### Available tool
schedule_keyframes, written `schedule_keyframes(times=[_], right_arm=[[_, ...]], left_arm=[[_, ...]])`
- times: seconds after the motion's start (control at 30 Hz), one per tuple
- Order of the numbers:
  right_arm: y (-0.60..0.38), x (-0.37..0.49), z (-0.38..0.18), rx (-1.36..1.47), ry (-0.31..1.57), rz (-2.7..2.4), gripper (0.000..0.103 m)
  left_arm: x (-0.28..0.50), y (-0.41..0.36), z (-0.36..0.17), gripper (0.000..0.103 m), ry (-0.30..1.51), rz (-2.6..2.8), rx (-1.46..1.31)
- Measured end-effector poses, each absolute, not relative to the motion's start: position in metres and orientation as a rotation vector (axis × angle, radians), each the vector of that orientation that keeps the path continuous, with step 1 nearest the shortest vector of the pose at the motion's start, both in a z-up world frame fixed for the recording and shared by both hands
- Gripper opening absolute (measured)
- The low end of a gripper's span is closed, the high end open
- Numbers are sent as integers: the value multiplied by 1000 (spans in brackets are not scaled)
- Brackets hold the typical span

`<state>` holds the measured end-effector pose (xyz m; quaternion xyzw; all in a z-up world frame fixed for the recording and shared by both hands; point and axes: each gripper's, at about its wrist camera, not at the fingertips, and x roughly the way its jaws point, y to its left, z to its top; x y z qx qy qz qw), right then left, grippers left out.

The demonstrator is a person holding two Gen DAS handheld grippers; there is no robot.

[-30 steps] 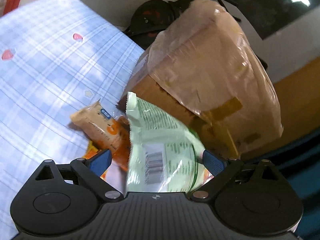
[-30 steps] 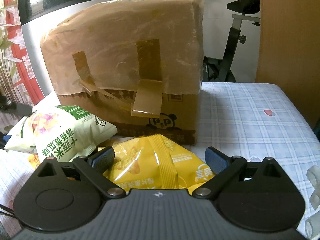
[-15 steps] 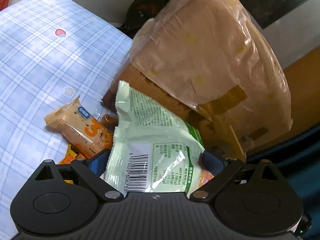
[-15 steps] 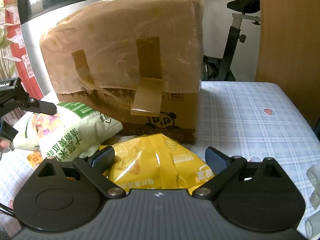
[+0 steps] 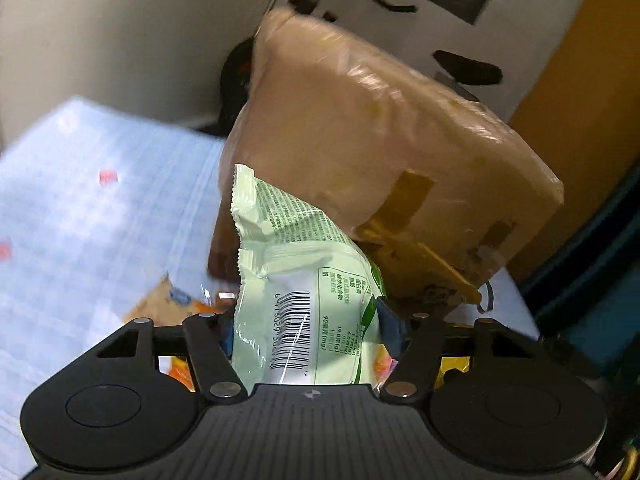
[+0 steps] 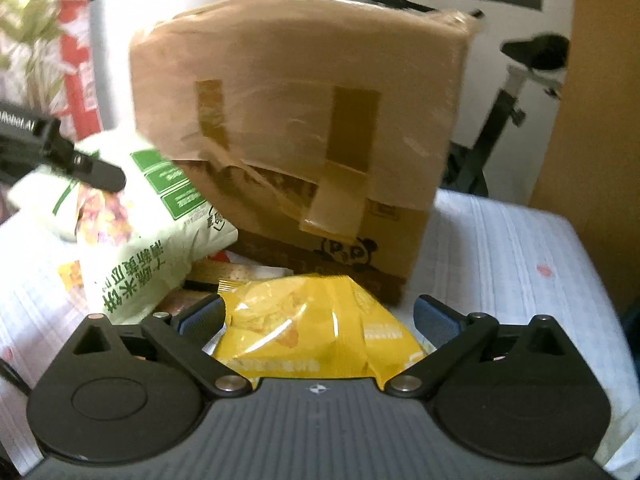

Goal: Organize snacks
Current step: 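Grasp the pale green barcode bag with the left tool while the right tool grasps the yellow chip bag, then lift both bags over the lined box and open both tools to drop them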

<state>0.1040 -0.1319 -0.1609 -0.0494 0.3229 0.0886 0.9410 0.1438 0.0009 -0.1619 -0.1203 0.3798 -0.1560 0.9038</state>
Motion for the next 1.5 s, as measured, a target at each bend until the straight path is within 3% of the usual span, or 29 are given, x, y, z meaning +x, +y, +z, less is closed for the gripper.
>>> schedule_keyframes(times=[0.3,0.47,1.0,1.5], right_arm=[[-124,118,-175,-170,748,187,102],[-137,116,-171,-114,758,173,88],[-128,81,-131,-63,687,244,86],[-145,78,-13,91,413,309,86]], left_arm=[[138,1,-148,66,774,-323,-197],[128,4,-133,66,732,-317,-169],[92,13,-108,66,697,-278,-128],[75,30,-12,66,465,-318,-89]])
